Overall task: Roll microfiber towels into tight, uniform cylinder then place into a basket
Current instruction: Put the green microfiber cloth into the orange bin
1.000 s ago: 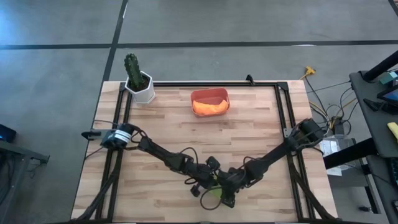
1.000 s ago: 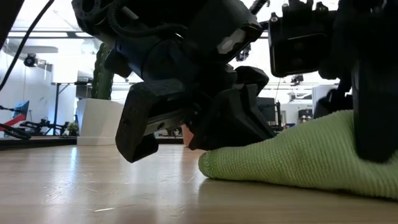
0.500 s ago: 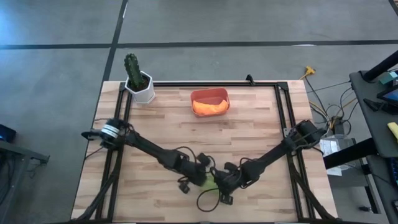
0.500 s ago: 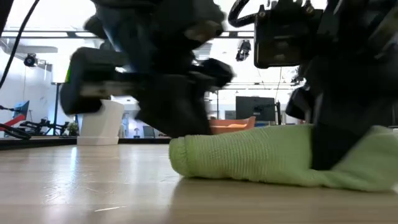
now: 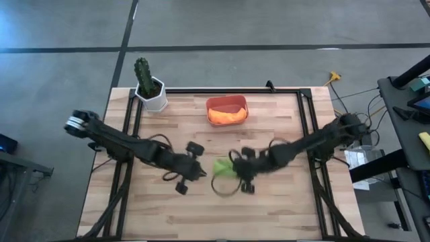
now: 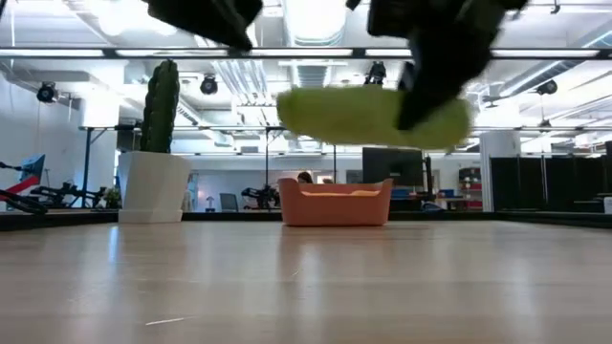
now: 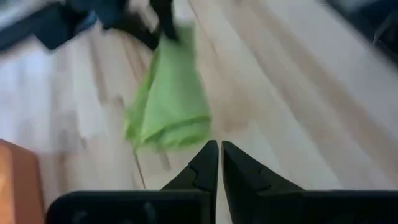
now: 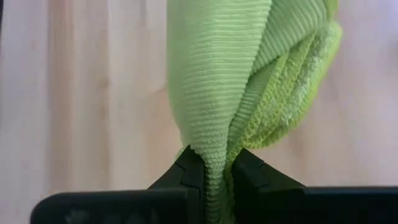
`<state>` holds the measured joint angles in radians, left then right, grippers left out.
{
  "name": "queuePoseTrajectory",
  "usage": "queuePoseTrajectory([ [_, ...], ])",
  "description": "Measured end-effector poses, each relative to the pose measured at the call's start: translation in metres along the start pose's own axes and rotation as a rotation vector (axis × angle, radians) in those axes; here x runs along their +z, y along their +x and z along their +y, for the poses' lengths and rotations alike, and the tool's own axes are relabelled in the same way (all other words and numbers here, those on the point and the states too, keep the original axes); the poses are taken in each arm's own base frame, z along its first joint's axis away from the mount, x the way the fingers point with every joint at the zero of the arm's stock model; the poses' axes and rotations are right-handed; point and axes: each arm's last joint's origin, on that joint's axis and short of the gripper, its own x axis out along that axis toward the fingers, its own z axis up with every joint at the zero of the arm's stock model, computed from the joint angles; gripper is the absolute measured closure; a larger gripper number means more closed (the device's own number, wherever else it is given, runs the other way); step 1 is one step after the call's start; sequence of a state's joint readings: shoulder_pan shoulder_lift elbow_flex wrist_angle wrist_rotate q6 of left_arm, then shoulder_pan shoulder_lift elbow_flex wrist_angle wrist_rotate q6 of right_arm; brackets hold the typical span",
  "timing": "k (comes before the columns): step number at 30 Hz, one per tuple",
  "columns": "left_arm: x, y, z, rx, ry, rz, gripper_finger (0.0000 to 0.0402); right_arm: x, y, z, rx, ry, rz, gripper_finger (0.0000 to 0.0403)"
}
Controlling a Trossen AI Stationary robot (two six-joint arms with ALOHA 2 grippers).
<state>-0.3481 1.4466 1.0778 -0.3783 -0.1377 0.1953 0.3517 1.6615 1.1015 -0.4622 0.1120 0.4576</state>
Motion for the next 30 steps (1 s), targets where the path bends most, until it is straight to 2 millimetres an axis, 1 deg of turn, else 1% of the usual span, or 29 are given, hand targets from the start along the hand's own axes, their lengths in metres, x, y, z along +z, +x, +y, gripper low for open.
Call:
queuePoseTrajectory([
  [2,-0.006,-0.015,0.001,0.016,-0.040,-0.058,0.0395,0.012,-0.011,-0.021,-0.024,-0.065,-0.037,0.0374],
  [6,-0.030,-0.027,-0.003,0.041,-0.096,-0.132,0.0395,0.036,-0.031,-0.075,-0.124,-0.194,-0.095,0.0374],
  [8,-0.043,-0.028,-0.005,0.052,-0.109,-0.181,0.0395,0.049,-0.042,-0.106,-0.185,-0.229,-0.123,0.0374],
  [11,-0.060,-0.026,-0.008,0.070,-0.112,-0.272,0.0395,0.060,-0.050,-0.153,-0.242,-0.267,-0.106,0.0374],
  [13,-0.064,-0.025,-0.008,0.097,-0.096,-0.361,0.0395,0.062,-0.053,-0.184,-0.256,-0.302,-0.070,0.0374],
  [15,-0.069,-0.024,-0.008,0.132,-0.066,-0.412,0.0395,0.067,-0.056,-0.212,-0.295,-0.343,-0.073,0.0374],
  [17,-0.068,-0.025,-0.004,0.198,-0.045,-0.486,0.0395,0.067,-0.055,-0.238,-0.319,-0.388,-0.029,0.0374],
  [20,-0.068,-0.027,0.005,0.318,-0.029,-0.512,0.0395,0.071,-0.051,-0.274,-0.352,-0.443,0.014,0.0374],
  [23,-0.066,-0.029,0.015,0.408,-0.027,-0.526,0.0395,0.078,-0.045,-0.304,-0.342,-0.450,0.022,0.0374],
  [27,-0.069,-0.026,0.025,0.451,-0.041,-0.509,0.0395,0.077,-0.028,-0.331,-0.261,-0.434,0.112,0.0374],
  [30,-0.072,-0.024,0.033,0.477,-0.058,-0.493,0.0395,0.072,-0.011,-0.342,-0.182,-0.400,0.200,0.0374],
])
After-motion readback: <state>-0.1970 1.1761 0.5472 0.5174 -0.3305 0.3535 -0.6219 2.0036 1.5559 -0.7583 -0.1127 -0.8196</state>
